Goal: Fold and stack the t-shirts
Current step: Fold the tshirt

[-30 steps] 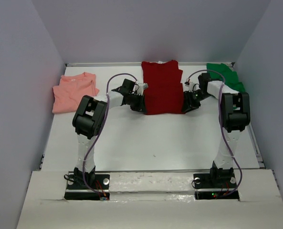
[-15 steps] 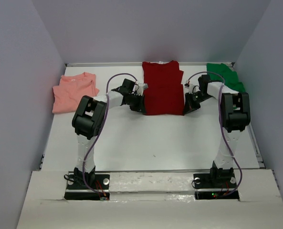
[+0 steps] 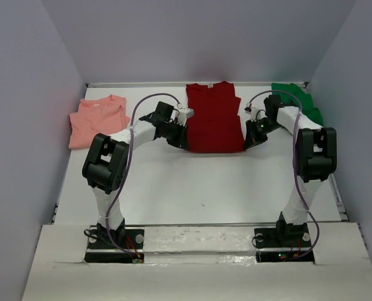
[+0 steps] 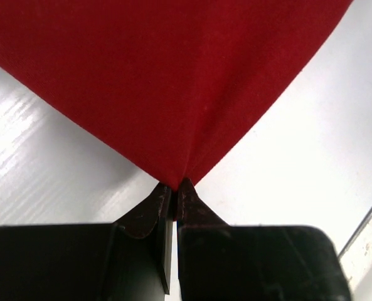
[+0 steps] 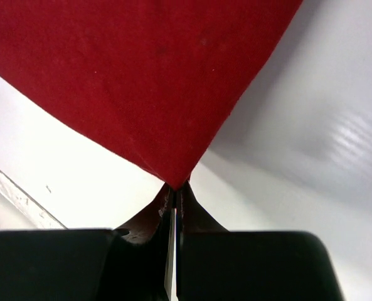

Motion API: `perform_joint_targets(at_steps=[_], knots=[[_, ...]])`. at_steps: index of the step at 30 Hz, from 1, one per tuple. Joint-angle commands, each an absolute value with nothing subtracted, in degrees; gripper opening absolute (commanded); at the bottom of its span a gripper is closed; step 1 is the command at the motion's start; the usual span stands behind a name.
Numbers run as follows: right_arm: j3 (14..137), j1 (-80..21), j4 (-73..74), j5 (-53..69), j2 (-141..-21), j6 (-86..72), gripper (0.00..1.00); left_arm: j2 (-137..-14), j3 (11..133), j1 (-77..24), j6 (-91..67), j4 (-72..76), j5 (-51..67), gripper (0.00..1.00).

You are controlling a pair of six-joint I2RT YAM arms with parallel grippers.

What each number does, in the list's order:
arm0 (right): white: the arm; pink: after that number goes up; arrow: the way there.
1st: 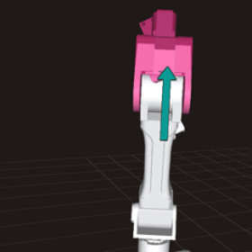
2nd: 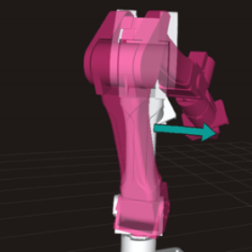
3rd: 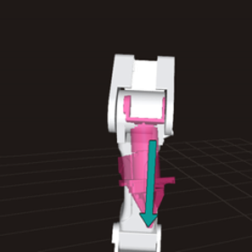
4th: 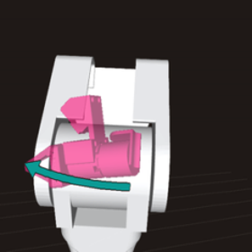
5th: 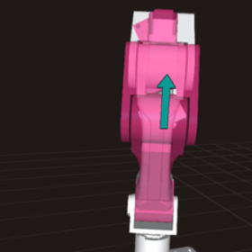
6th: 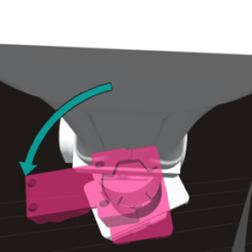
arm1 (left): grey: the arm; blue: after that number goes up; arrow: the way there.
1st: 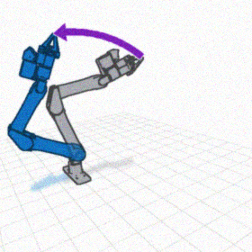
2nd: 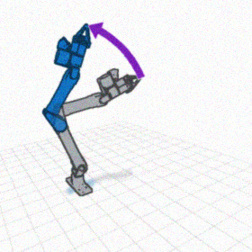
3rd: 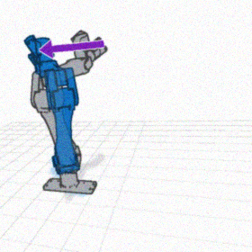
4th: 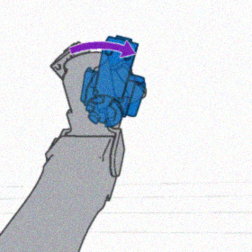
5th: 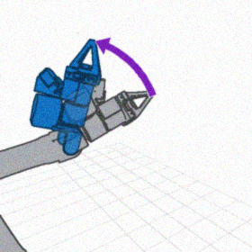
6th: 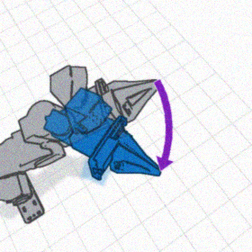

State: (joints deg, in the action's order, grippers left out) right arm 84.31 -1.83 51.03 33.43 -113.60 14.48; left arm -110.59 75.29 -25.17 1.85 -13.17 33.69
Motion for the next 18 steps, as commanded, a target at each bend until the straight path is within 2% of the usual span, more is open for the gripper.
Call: perform_joint_targets(at_steps=[1,12,18], knots=[[82.63,-1.41,54.66,31.38,-106.98,17.57,0.00,-102.58,71.82,-25.22,5.36,-13.89,35.85,0.00],[77.35,-1.41,59.41,30.94,-97.65,22.23,0.00,-93.78,67.42,-25.23,8.88,-14.24,38.85,0.00],[80.33,-1.41,66.18,32.96,-94.92,26.80,0.00,-88.60,65.66,-25.23,10.37,-15.21,40.08,0.00]])
